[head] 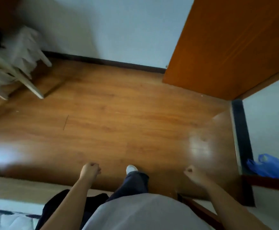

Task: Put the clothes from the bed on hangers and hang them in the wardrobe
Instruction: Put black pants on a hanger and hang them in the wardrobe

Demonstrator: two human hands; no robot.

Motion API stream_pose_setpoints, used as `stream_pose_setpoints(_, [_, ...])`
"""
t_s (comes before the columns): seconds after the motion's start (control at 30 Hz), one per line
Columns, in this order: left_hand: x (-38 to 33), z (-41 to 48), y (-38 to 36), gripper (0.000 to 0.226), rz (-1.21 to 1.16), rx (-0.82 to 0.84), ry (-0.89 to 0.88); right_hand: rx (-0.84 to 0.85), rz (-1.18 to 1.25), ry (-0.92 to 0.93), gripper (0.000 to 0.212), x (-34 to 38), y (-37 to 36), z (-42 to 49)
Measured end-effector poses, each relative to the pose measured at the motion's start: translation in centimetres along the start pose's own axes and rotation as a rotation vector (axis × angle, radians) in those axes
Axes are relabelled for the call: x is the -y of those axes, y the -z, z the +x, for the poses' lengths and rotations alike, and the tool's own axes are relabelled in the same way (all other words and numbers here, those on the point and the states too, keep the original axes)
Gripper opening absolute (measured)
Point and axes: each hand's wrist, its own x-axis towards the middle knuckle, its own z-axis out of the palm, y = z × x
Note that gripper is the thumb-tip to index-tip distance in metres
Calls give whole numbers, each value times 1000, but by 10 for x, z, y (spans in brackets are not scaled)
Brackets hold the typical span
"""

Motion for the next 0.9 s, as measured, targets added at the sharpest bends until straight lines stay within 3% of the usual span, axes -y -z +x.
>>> stream_pose_setpoints(0.13, [31,9,41,22,-103,-45,62,4,-75,114,20,89,11,24])
stream_pose_setpoints(0.27, [77,7,78,23,-429,-139,257,33,-179,234,11,168,-4,33])
stream_pose_setpoints(0.37, [114,1,96,29,-619,-238,398,34,-228,304,25,219,-22,44])
stream_pose_setpoints(0.5, [140,-11,102,24,-824,-333,501,90,-268,335,13,287,-39,58])
stream_pose_setpoints(0.73, [132,9,111,28,-1117,-391,645,210,-419,285,22,422,-66,102])
stream_pose_setpoints(0.9, [85,46,161,26,-1259,-454,667,251,-667,323,14,552,-81,108])
